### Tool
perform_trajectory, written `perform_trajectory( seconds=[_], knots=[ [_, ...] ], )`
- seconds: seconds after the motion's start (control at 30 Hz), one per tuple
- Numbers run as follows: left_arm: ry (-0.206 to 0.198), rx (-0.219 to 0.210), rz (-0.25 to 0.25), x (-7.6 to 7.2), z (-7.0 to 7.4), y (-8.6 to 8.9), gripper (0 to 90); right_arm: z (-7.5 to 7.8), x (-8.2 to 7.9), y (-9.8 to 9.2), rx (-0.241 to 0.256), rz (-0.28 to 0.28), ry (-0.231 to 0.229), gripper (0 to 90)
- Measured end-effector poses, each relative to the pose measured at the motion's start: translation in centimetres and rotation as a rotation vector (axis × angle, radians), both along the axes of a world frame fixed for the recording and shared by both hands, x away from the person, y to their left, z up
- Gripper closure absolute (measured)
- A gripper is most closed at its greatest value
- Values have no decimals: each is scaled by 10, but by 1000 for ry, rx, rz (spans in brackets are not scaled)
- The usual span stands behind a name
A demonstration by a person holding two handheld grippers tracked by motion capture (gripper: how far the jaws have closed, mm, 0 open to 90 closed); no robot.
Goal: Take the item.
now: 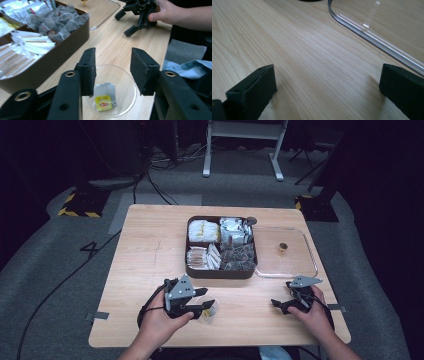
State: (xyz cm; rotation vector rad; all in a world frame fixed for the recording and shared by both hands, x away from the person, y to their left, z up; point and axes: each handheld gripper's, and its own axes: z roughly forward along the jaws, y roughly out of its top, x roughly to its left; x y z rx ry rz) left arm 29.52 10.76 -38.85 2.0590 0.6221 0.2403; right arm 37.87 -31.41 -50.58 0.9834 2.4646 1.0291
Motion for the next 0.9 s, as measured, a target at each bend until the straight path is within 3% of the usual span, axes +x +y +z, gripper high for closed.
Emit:
perform_trajectory(
  seconds=[0.37,0.9],
  knots=[
    [-38,52,103,4,11,19,401,0,-1,0,4,-6,4,14],
    [-24,128,198,0,-4,66,348,0,-1,0,3,-8,2,13]
  ],
)
